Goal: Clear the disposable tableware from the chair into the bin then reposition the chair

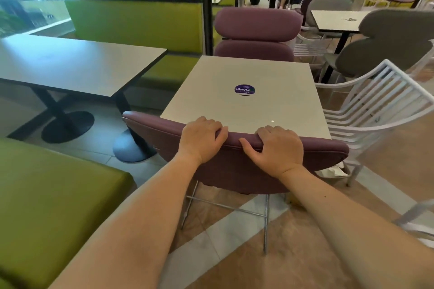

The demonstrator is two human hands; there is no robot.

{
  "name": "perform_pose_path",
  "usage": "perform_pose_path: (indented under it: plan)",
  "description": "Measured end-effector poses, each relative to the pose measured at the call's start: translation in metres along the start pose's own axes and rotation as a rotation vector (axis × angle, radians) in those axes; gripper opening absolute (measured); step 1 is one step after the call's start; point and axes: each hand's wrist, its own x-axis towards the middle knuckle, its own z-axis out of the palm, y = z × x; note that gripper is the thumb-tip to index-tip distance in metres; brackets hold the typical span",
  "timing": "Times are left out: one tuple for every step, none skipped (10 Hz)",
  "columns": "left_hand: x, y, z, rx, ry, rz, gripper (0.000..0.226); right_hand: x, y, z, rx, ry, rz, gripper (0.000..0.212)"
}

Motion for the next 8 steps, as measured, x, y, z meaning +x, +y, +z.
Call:
perform_pose_path:
  plan:
    - [-0.002,0.001,-0.007,-0.016,-0.088,0.007,0.046,-0.003,-0.002,-0.003,0.005,-0.076,-0.002,0.058]
    - [-0.006,-0.002,-0.015,-0.081,-0.173,0.016,0.042,-0.001,-0.001,-0.009,0.009,-0.139,-0.019,0.059]
    - [-0.014,-0.005,-0.020,-0.161,-0.178,0.009,0.043,0.006,-0.010,-0.009,0.095,-0.193,-0.114,0.053]
    - [-0.021,-0.017,-0.029,-0.154,-0.163,-0.038,0.043,0.018,-0.043,-0.010,0.230,-0.281,-0.212,0.052]
    - [-0.027,-0.047,-0.048,-0.087,-0.161,-0.119,0.041,0.041,-0.086,-0.010,0.319,-0.321,-0.281,0.050]
    - [-0.035,-0.093,-0.057,-0.009,-0.208,-0.241,0.041,0.064,-0.127,-0.002,0.384,-0.376,-0.332,0.045]
    - [-0.042,-0.147,-0.071,0.029,-0.235,-0.436,0.043,0.098,-0.171,0.002,0.472,-0.448,-0.390,0.040]
    - [-0.044,-0.191,-0.085,0.036,-0.258,-0.564,0.054,0.134,-0.210,0.008,0.472,-0.562,-0.481,0.047]
